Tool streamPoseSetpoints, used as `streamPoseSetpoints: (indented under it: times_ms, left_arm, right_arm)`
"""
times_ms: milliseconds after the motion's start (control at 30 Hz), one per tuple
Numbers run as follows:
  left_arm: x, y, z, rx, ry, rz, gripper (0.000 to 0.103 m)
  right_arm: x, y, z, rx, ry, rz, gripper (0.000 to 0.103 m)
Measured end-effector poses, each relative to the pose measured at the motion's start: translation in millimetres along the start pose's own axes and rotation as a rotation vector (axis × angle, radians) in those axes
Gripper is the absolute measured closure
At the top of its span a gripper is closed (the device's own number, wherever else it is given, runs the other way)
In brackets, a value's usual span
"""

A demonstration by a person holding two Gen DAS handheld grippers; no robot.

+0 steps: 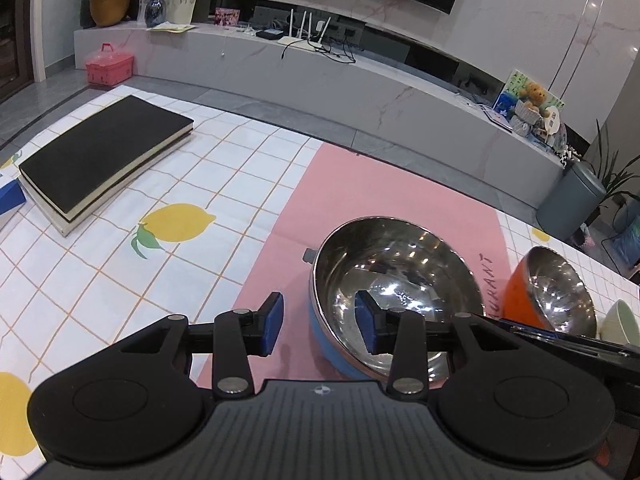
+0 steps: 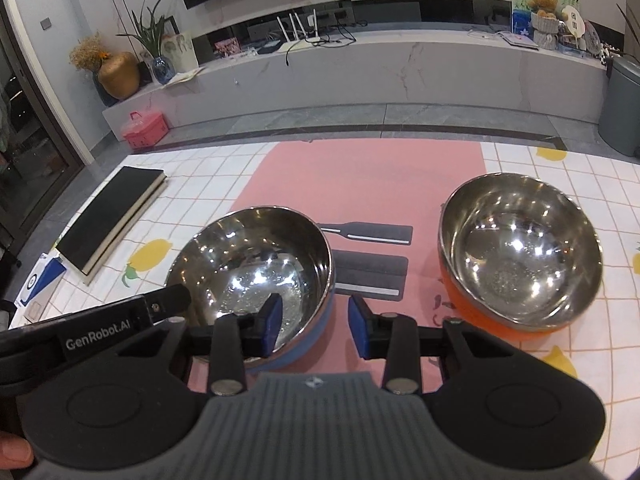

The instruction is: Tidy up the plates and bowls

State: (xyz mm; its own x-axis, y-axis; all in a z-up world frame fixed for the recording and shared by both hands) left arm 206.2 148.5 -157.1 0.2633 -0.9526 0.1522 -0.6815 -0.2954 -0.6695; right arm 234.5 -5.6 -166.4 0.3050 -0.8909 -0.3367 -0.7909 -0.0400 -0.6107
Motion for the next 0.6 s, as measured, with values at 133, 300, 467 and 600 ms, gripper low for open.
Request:
streamPoseSetpoints:
  times_ms: [133, 300, 467, 600]
  left_arm:
    - [-0.4, 1.2, 6.3, -0.011, 0.004, -0.003, 0.062]
    - [-2.1, 3.9, 12.3, -0.029, 0.012, -0.018, 0.076]
    - [1.7, 4.1, 12.7, -0.031, 0.034, -0.024, 0.085]
    - [3.0, 3.9, 13.0, -0.037, 0.02, -0.016, 0.087]
  right_arm:
    - [-0.4, 0.3, 7.0, -0.012, -0.004, 0.006, 0.08]
    - [0.8, 0.9, 8.9, -0.01, 0.01, 0.006, 0.088]
    - [2.8, 1.1, 10.5, -0.015, 0.001, 0.027, 0.088]
    - [3.3, 0.2, 9.7, -0.012, 0.003, 0.034, 0.09]
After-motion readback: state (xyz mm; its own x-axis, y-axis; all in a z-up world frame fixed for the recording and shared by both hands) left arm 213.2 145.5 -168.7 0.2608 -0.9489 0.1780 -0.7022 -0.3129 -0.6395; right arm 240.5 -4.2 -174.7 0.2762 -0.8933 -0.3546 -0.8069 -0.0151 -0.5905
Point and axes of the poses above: each gripper's, at about its wrist camera, not at the fingertips, and z roughly the way its jaws point, x to its right, y to its underside, the point moved 9 cm from there along z, roughly the way its jaws point, and after that the axes turned 6 degrees about -y, right-handed, at the moved point
